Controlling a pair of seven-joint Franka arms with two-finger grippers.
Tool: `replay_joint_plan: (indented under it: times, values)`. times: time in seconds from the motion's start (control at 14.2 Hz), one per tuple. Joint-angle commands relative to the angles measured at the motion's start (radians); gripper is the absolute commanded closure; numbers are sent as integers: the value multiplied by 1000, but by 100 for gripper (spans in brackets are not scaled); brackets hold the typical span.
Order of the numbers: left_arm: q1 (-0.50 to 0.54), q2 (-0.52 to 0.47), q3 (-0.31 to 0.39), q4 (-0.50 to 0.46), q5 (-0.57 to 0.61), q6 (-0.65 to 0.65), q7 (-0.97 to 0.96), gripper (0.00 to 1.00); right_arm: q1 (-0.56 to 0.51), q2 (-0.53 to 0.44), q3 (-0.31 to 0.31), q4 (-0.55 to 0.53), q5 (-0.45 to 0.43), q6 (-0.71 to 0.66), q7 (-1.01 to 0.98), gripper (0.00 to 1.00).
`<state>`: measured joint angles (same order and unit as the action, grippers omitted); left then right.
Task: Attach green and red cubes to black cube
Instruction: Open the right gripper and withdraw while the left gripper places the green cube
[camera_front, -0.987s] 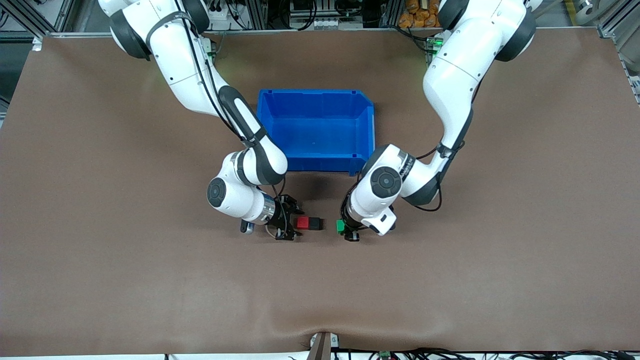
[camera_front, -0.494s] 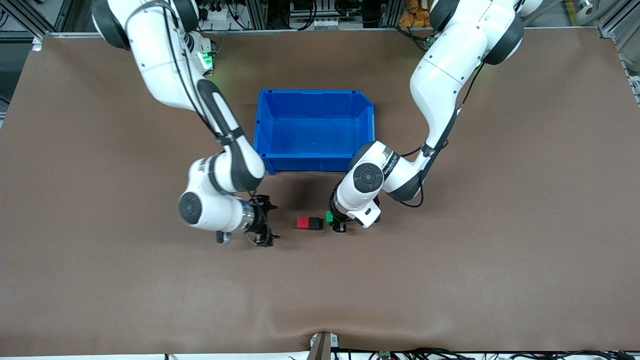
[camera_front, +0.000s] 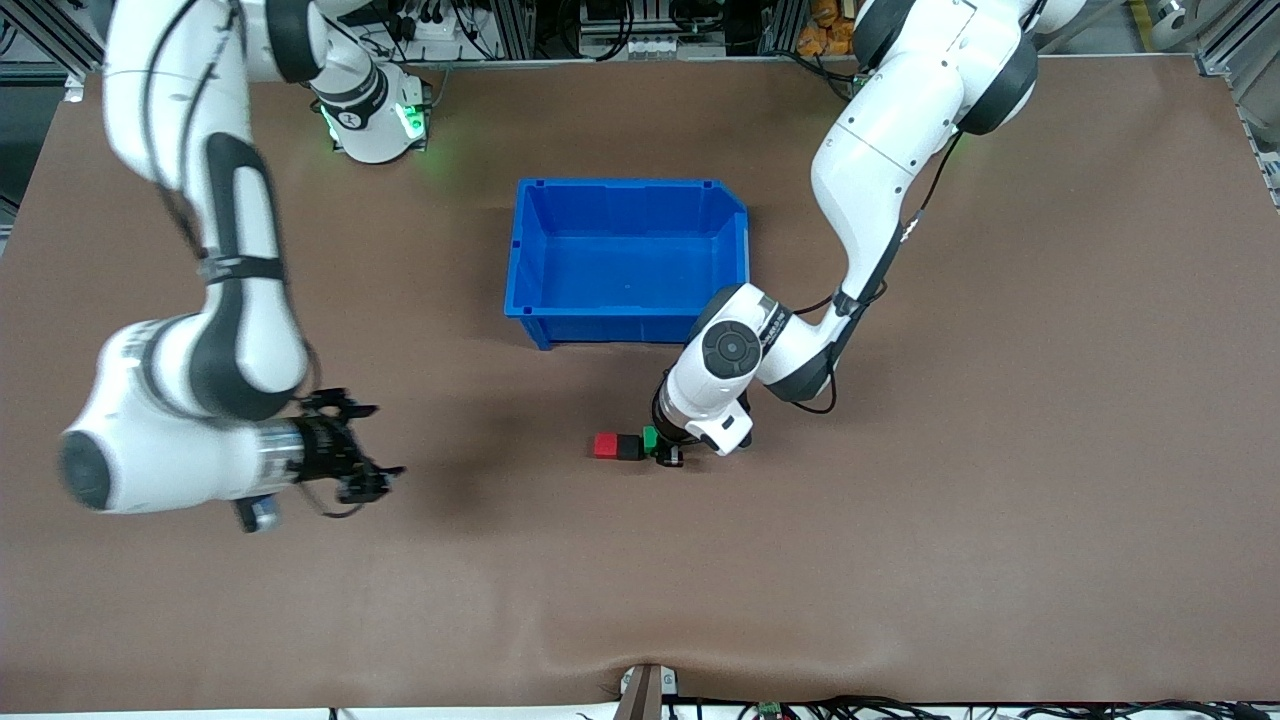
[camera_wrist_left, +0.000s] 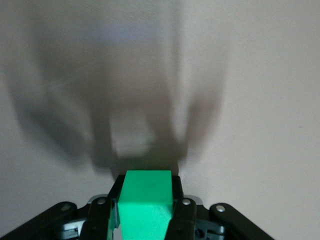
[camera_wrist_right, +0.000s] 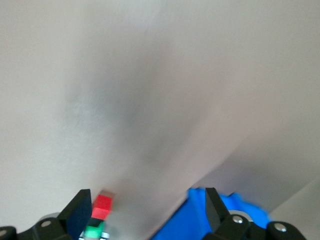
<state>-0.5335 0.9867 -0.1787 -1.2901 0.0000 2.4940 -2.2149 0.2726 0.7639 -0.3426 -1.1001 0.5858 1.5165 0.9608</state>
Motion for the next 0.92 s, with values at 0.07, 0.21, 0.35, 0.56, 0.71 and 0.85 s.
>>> replay_joint_plan:
  times: [0.07,0.21,0.35,0.56,0.71,0.85]
  values:
    - [-40,21,54,28,-3,45,95,0,-81,-87,14,57,-68,-78,-257,0]
    - [-46,20,61,23,0,45,99,0,-93,-171,19,55,-251,-129,-460,0]
    - [-46,3,65,20,43,43,98,0,-175,-227,34,55,-305,-223,-639,0]
    - [-30,-83,65,5,204,-62,96,0,-259,-357,106,52,-340,-308,-885,0]
    - [21,-158,62,2,227,-138,127,0,-265,-458,155,16,-443,-309,-1014,0]
    - [76,-236,54,0,225,-243,278,0,-270,-599,180,-152,-478,-253,-1036,0]
